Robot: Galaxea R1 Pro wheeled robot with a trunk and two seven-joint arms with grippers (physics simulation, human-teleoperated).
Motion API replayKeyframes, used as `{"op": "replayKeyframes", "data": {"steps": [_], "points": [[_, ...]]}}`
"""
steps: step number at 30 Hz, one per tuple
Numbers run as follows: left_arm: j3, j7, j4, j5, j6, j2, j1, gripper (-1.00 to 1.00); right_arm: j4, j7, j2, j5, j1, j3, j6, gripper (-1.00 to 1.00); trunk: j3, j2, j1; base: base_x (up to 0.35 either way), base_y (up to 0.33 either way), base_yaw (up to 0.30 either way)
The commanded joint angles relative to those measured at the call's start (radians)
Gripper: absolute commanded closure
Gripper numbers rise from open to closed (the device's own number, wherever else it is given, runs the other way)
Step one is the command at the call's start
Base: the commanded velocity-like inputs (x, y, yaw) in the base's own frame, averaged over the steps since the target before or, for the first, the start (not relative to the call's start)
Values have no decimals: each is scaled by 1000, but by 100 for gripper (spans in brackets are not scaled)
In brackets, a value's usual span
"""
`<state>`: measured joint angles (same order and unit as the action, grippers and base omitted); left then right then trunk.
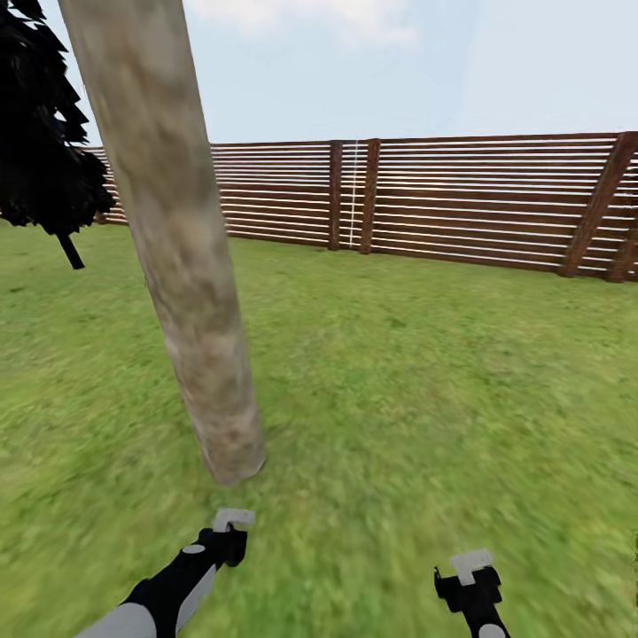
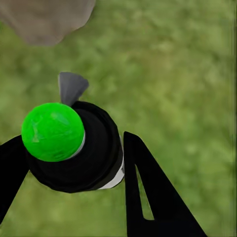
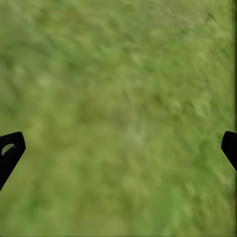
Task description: In the garden, pick up the pesticide atomizer on the floor and spray pesticide onto both trees until each tree trunk is fully covered.
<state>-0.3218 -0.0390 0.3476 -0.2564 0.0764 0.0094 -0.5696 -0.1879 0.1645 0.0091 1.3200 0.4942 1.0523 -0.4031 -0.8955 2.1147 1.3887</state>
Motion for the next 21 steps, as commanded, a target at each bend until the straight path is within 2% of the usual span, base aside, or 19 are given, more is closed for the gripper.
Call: {"op": "replayKeyframes", "data": {"steps": [1, 4, 6, 11, 17, 21], "points": [[-6, -21, 5, -14, 5, 6, 2, 100, 3, 4, 1, 11, 0, 7, -2, -100, -1, 0, 0, 334, -12, -211], [-4, -79, 8, -21, 4, 10, 3, 100, 52, 4, -1, 12, 0, 7, -2, -100, -1, 0, 0, 330, 58, -88], [-4, -95, 8, -23, 3, 10, 4, 100, 73, 4, -3, 13, 0, 8, -3, -100, -1, 0, 0, 136, 50, -16], [-3, -100, 7, -23, -3, 15, 5, 100, 79, 4, -8, 13, -4, 8, -3, -100, -1, 0, 0, 10, 11, -2], [-2, -103, 8, -25, -3, 14, 5, 100, 80, 4, -6, 13, -6, 8, -3, -100, -1, 0, 0, -167, 165, 0], [-1, -105, 9, -24, -4, 12, 5, 100, 81, 4, -6, 13, -6, 8, -3, -100, -1, 0, 0, 29, 24, 0]]}}
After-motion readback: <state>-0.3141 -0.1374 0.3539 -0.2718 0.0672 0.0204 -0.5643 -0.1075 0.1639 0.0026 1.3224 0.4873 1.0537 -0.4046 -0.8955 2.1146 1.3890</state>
